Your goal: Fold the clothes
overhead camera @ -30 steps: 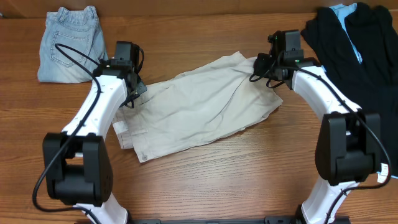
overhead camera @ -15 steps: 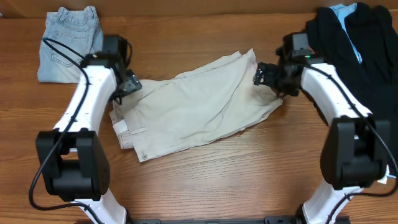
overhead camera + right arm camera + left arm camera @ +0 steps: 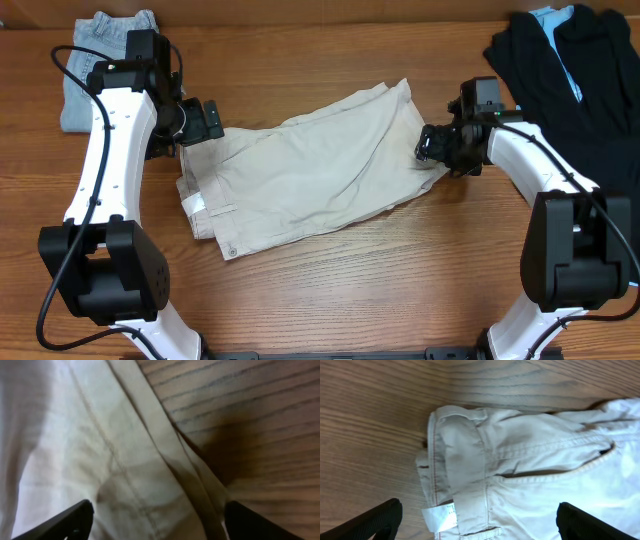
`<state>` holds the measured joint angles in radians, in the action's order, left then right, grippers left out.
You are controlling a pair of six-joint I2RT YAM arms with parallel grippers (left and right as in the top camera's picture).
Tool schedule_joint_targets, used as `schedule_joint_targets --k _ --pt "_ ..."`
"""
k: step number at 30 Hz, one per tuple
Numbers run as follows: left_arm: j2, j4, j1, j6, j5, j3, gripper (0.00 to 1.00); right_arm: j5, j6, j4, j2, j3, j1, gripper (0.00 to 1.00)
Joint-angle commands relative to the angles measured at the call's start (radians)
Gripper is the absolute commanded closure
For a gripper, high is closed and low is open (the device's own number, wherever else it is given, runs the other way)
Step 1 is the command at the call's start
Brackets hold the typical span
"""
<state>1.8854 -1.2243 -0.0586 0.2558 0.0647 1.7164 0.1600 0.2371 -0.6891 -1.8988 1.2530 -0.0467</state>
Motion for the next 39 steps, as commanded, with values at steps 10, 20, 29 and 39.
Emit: schedule_joint_targets --k 10,20,29,39 --pt "0.002 0.017 0.008 -0.05 0.041 0.013 0.0 -0.071 0.088 0.132 -0.024 -0.141 -0.003 0.65" --pt "0.002 0.019 0.032 -0.05 0.04 0.013 0.0 -0.322 0.452 -0.158 -0.032 -0.141 0.013 0.96" --pt "0.005 0.014 0.079 -0.034 0.041 -0.072 0.0 -0.346 0.609 -0.368 -0.031 -0.141 0.114 0.96" --pt "0.005 0.069 0.07 0.011 0.045 -0.291 0.0 -0.206 0.403 -0.406 0.039 -0.093 0.183 0.85"
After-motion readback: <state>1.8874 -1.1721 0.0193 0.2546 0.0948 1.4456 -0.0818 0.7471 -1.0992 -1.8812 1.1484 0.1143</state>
